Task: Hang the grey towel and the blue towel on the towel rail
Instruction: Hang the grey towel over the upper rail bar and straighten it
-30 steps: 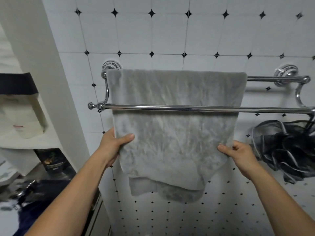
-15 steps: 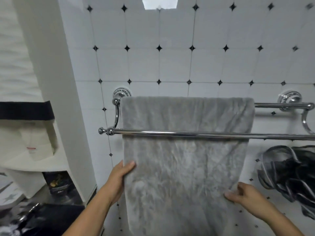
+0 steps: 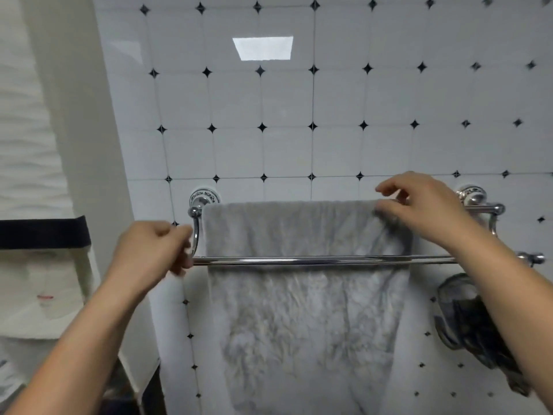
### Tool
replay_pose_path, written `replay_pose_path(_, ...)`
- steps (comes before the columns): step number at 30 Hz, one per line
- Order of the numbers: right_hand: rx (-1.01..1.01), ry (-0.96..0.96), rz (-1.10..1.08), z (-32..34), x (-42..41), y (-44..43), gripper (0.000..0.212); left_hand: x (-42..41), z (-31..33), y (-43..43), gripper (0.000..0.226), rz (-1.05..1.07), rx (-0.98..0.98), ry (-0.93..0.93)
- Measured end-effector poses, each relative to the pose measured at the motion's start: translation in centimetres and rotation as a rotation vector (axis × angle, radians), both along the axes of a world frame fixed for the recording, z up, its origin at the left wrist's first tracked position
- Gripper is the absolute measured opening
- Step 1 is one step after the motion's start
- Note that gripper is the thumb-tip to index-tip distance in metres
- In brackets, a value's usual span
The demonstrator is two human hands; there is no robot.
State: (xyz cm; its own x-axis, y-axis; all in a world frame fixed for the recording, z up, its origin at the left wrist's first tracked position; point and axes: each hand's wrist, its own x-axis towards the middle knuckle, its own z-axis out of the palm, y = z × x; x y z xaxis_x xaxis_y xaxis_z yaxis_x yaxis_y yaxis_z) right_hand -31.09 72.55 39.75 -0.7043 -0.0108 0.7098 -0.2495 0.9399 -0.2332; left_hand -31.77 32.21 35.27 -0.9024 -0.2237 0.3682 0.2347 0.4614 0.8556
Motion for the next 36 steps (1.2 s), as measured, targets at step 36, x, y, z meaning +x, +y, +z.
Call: replay_pose_path(36, 0.236, -0.321, 0.060, 3.2, -4.7, 1.0, 0.011, -5.5, 1.8, 6.9, 0.016, -0.338, 0.402, -0.295)
